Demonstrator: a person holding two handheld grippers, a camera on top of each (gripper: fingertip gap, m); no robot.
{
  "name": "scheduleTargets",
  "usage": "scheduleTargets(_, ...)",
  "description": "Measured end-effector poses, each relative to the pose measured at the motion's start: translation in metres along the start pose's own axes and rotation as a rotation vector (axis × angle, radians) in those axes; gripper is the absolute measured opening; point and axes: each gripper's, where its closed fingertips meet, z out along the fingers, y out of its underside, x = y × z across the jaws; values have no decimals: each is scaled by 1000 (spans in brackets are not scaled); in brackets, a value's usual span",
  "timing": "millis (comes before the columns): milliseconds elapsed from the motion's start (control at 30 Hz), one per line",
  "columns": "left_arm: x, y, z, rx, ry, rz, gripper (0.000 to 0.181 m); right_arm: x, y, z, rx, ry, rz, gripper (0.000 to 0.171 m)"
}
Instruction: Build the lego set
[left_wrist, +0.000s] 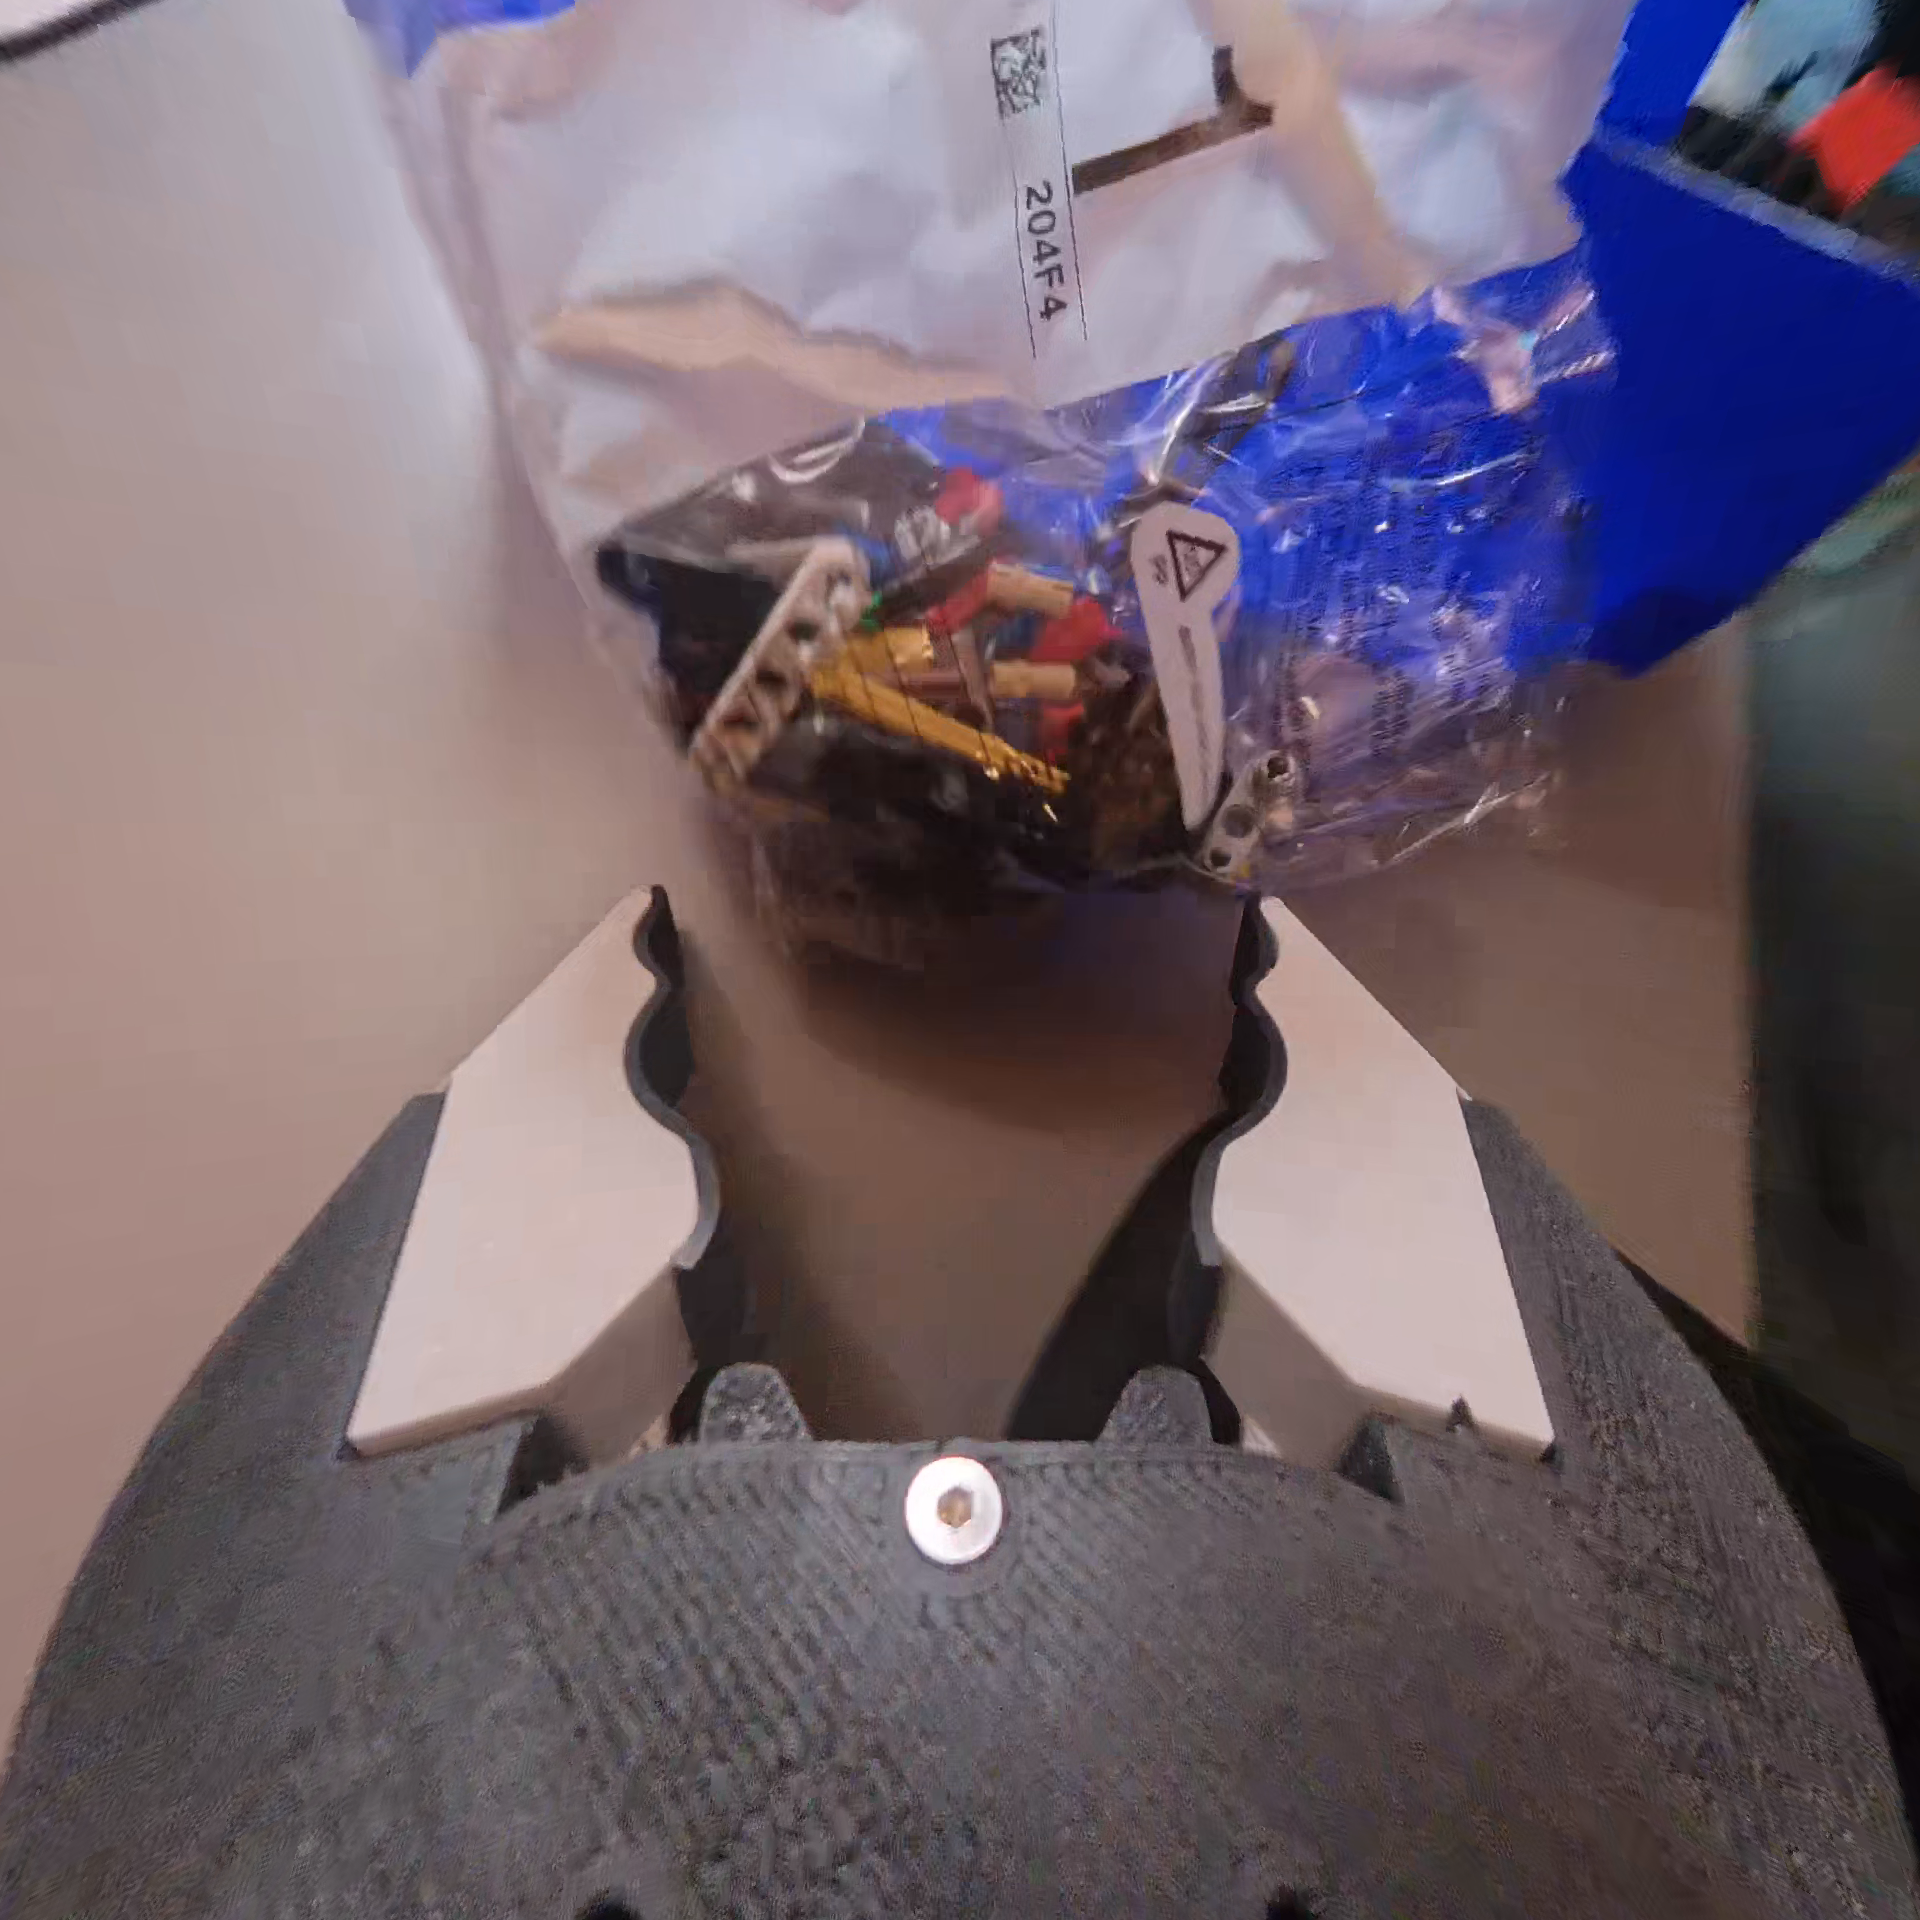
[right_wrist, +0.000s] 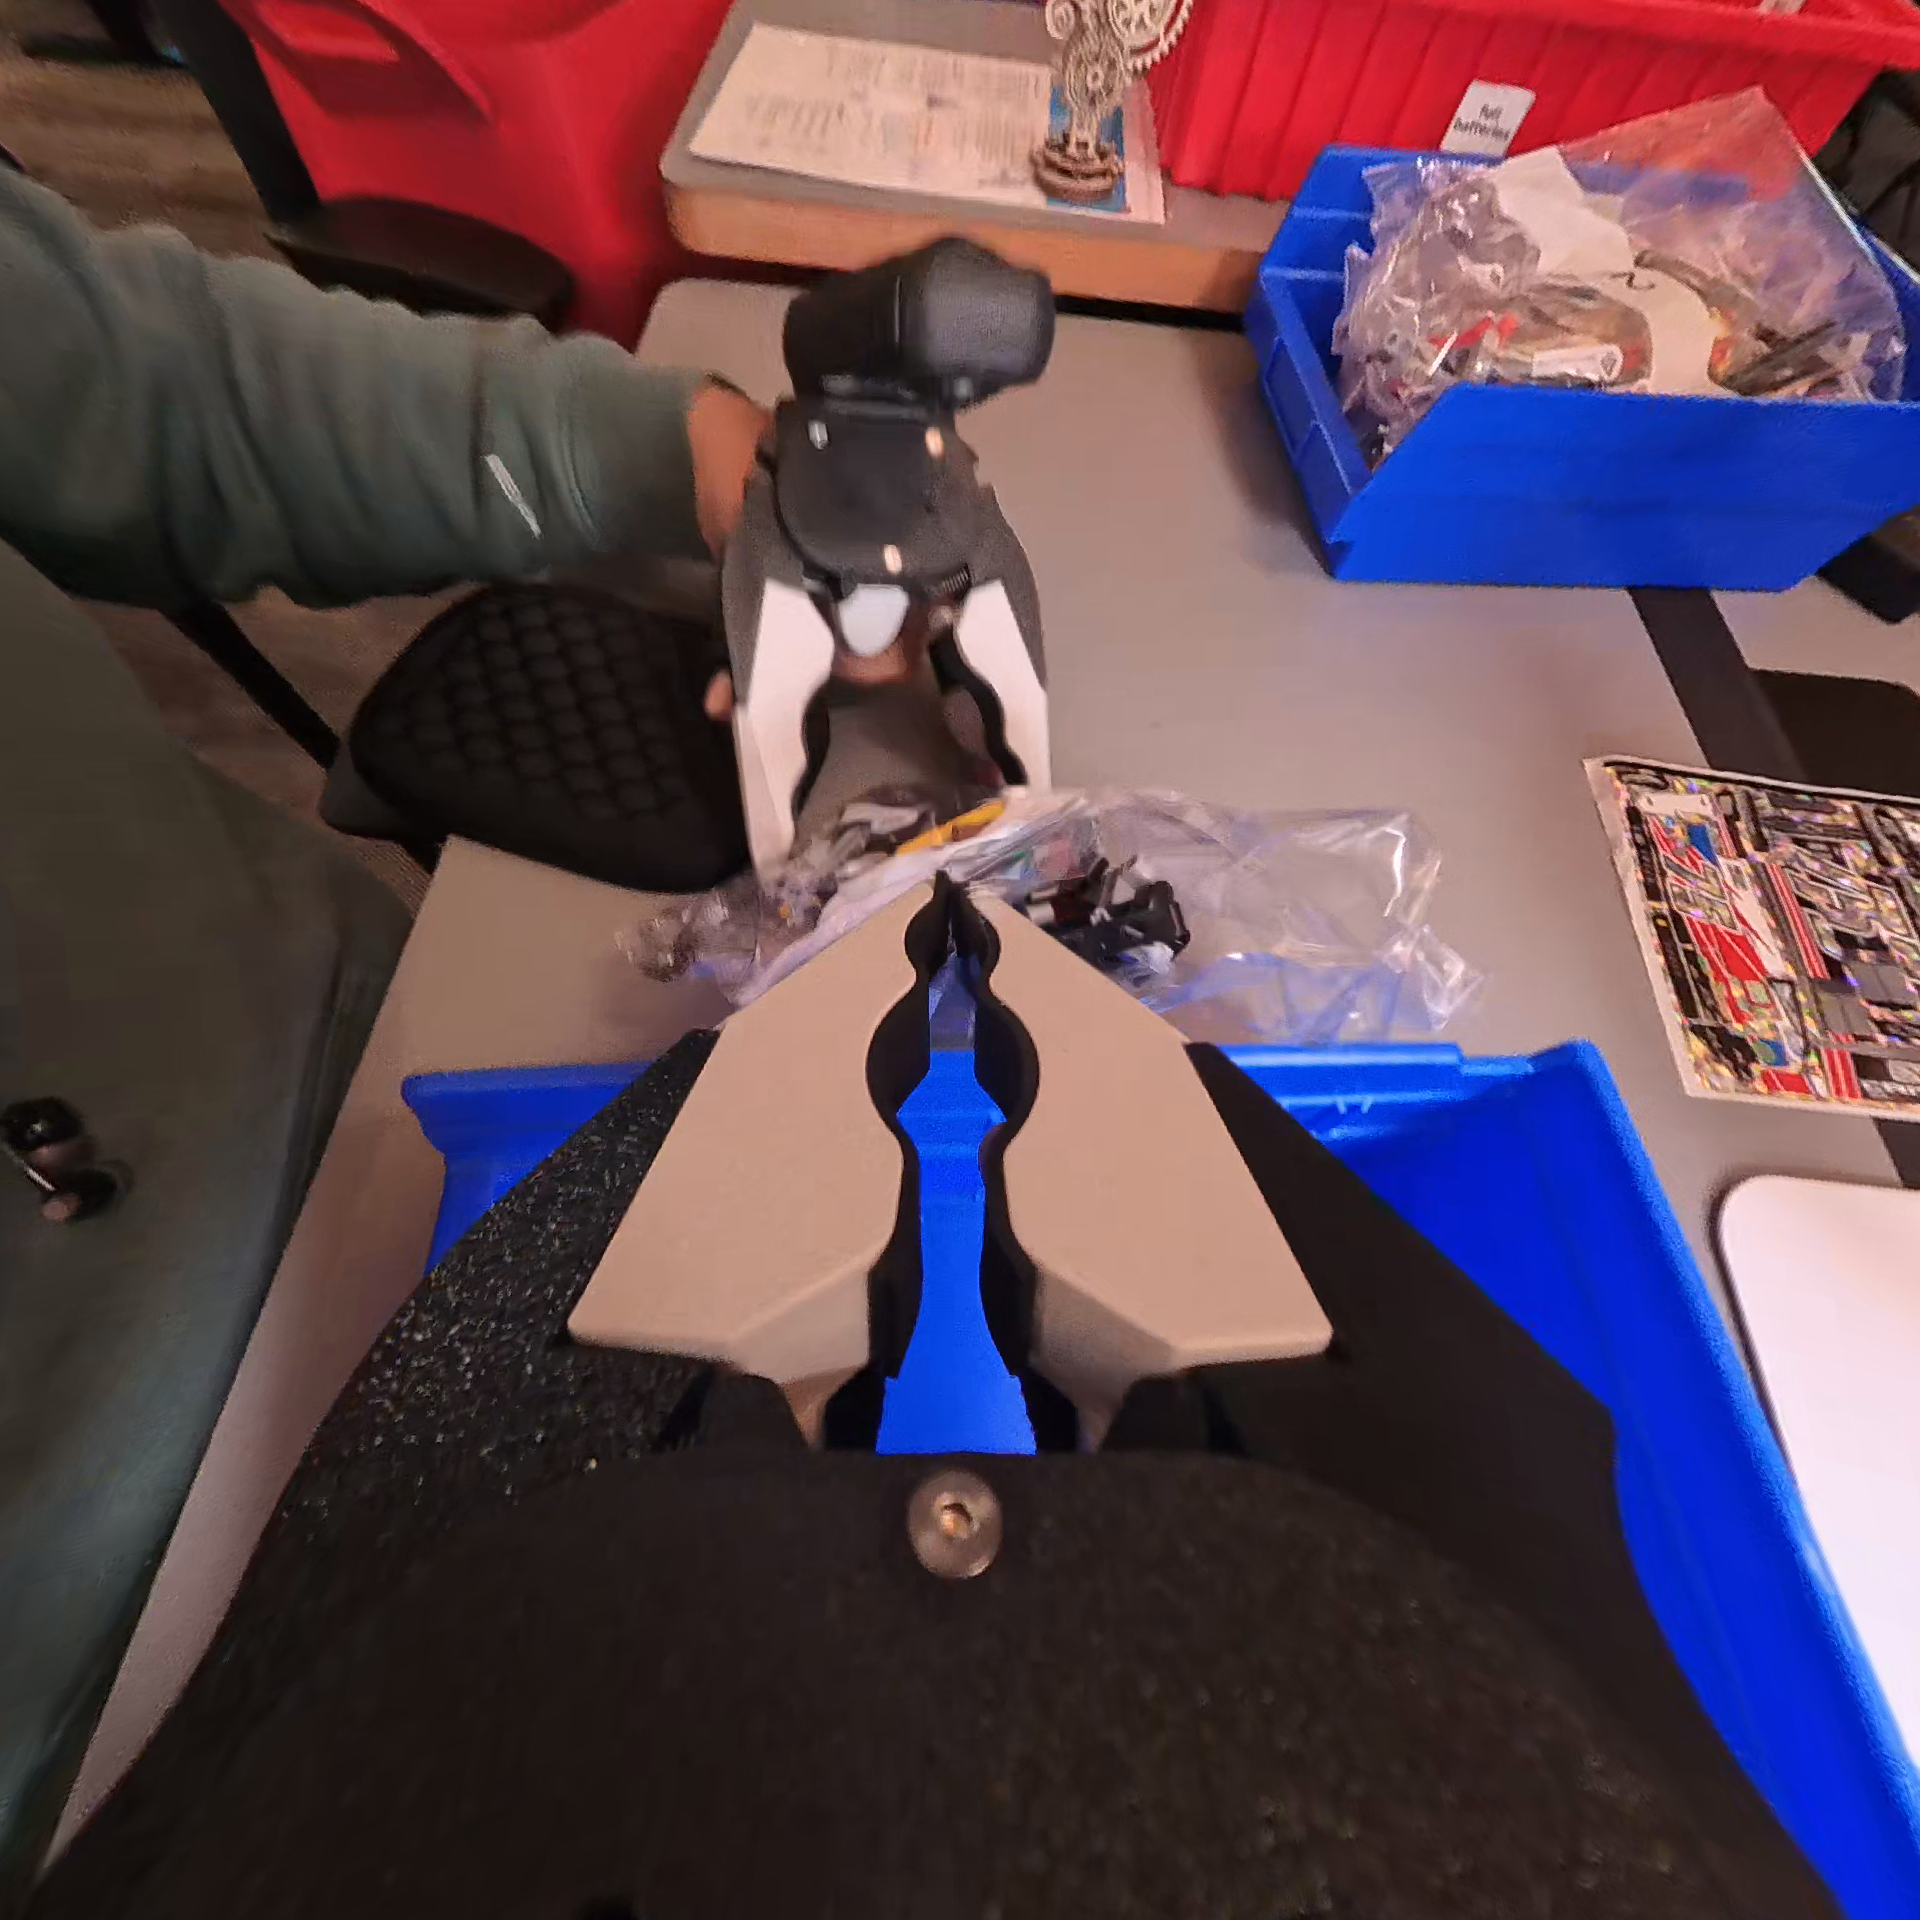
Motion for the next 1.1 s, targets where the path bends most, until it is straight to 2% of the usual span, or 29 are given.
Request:
scheduleTargets(67, -5, -6, 12, -10, -33, 73, 95, 3, -11, 3, 28, -1, 12, 0)
scheduleTargets(200, -1, -29, 19, 71, -25, 128, 60, 10, -30, 0, 64, 24, 10, 0)
scheduleTargets(333, 10, -69, -13, 205, -2, 148, 34, 18, -53, -34, 147, 90, 3, 0)
scheduleTargets(433, 28, -109, -44, 251, 2, 198, 26, 29, -58, -76, 215, 158, 76, 0)
scheduleTargets(533, 49, -142, -56, 241, 19, 211, 20, 36, -29, -108, 221, 198, 192, 0)
scheduleTargets(600, 58, -153, -45, 201, 40, 203, 17, 37, -1, -116, 207, 235, 258, 0)
scheduleTargets(700, 62, -151, -17, 137, 83, 187, 16, 28, 37, -125, 172, 310, 275, 1)
scheduleTargets(800, 71, -145, 4, 105, 133, 115, 15, 15, 72, -136, 87, 387, 264, 15)
scheduleTargets(867, 77, -144, 13, 74, 144, 65, 15, 4, 85, -147, 17, 453, 199, 25)
scheduleTargets(1000, 84, -144, 24, -8, 124, 1, 15, -37, 79, -153, -111, 525, -120, 58)
scheduleTargets(1100, 84, -143, 32, -93, 102, -27, 15, -62, 68, -136, -161, 544, -322, 63)
